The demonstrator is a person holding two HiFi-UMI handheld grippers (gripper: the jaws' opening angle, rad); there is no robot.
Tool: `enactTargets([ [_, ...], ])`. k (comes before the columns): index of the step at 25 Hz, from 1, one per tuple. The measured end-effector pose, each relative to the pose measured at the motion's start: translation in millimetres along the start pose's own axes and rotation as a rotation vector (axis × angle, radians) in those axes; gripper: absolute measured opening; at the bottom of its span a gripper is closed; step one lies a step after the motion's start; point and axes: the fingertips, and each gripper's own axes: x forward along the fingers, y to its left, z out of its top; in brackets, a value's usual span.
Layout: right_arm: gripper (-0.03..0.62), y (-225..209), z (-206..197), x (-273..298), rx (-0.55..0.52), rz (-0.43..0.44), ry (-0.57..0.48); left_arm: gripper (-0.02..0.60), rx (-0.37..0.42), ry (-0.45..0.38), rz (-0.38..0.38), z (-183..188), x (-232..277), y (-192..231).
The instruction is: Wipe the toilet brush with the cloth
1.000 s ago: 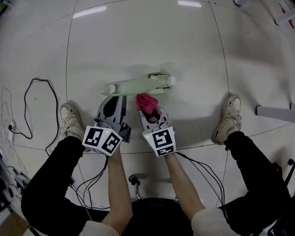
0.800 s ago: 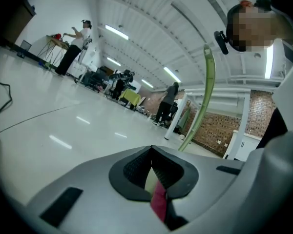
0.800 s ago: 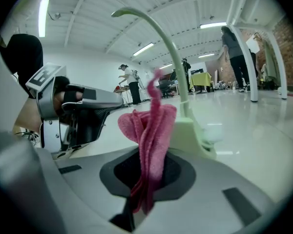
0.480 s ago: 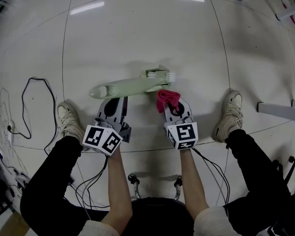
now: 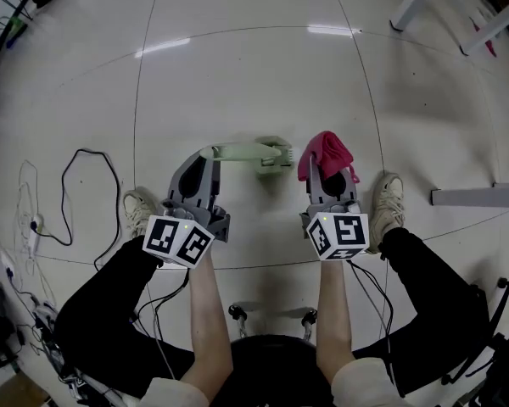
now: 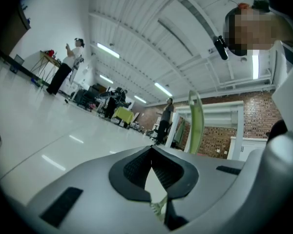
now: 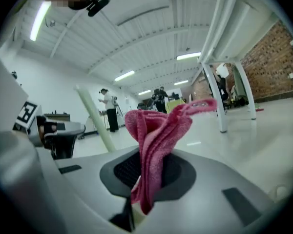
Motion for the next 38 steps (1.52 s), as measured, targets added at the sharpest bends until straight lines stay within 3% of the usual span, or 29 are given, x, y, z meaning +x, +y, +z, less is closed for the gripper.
enactTargets([
  [5, 0.032, 73.6, 165.7, -12.3, 0.0, 0.187, -0.24, 0.005, 0.062, -0.144, 0.005, 110.2, -13.9, -35.9],
  [9, 0.032, 137.6, 232.2, -26.7, 0.048, 0.374, -0.319, 0.005, 0.118, -0.168, -0.053, 154.6, -19.4, -67.0],
  [13, 0.032, 169.4, 214.7, -17.1, 0.074, 0.431, -0.242, 0.005, 0.121, -0.087, -0.055, 144.9, -14.1, -71.0],
  [19, 0.032, 153.7, 174.8, -2.4, 0.081, 0.36, -0.149, 0.005, 0.163, 0.052, -0.081, 110.7, 4.1, -69.6],
  [27, 0.032, 133.6, 160.9, -3.5, 0.071, 0.3, -0.102, 0.005, 0.133, 0.044, -0.065, 111.1, -0.2, -65.2],
  [33, 0.032, 105.9, 152.8, 5.5, -0.001, 0.257, -0.081, 0.005, 0.171, 0.027, -0.08, 117.9, 9.7, -71.2],
  [38, 0.032, 81.2, 113.8, 20.3, -0.018, 0.206, -0.017, 0.005, 0.185, 0.029, -0.075, 115.8, 8.9, -65.7],
])
